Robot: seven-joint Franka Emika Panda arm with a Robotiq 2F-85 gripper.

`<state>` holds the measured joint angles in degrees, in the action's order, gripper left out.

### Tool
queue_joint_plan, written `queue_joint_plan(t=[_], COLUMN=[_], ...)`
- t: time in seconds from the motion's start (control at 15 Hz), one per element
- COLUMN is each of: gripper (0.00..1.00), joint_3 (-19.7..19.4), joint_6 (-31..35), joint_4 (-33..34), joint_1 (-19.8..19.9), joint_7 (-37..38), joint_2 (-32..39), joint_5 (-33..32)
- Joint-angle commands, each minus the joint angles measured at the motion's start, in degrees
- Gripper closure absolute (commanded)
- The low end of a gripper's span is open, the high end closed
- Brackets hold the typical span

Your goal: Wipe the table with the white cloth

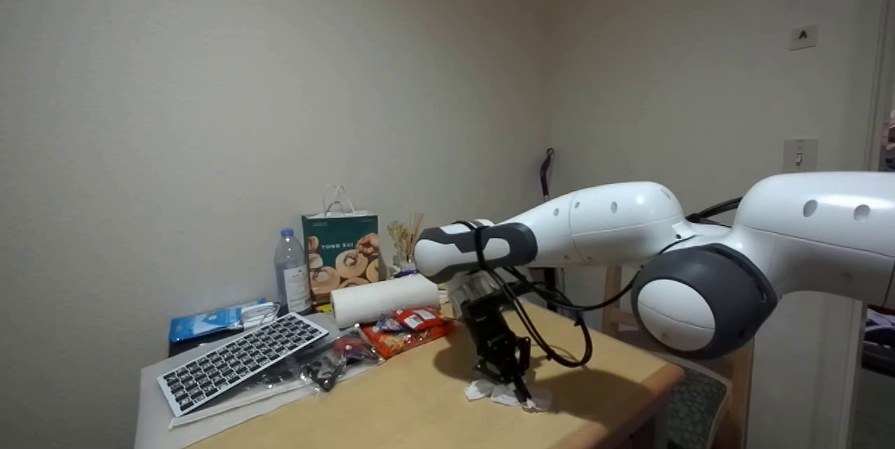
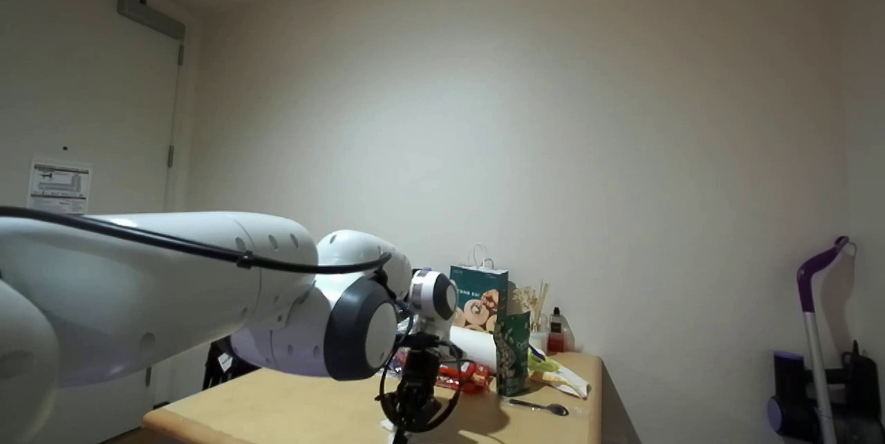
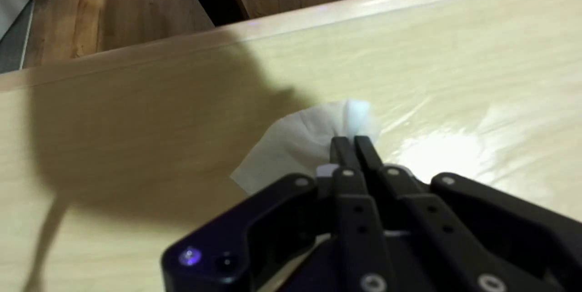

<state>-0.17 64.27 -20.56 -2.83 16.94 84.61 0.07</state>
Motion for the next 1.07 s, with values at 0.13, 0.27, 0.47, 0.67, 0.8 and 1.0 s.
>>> queue_joint_plan(t=[0.13, 0.27, 0.47, 0.67, 0.8, 1.0], gripper=[0.94, 0.94, 0.95, 0.94, 0.94, 0.95], joint_3=[-0.33, -0.29, -0.27, -0.63, -1.15, -1.07], joint_6=[1.24, 1.29, 2.5, 3.45, 3.72, 4.28], joint_4=[-0.8, -0.81, -0.46, -0.42, -0.54, -0.88], joint_1=[5.22, 5.72, 5.5, 10.22, 13.58, 18.6], joint_7=[0.66, 0.86, 3.15, 8.02, 9.75, 13.32], joint_2=[-0.58, -0.59, -0.36, -0.63, -0.81, -0.84], joint_5=[1.97, 2.21, 2.66, 3.97, 4.16, 5.67])
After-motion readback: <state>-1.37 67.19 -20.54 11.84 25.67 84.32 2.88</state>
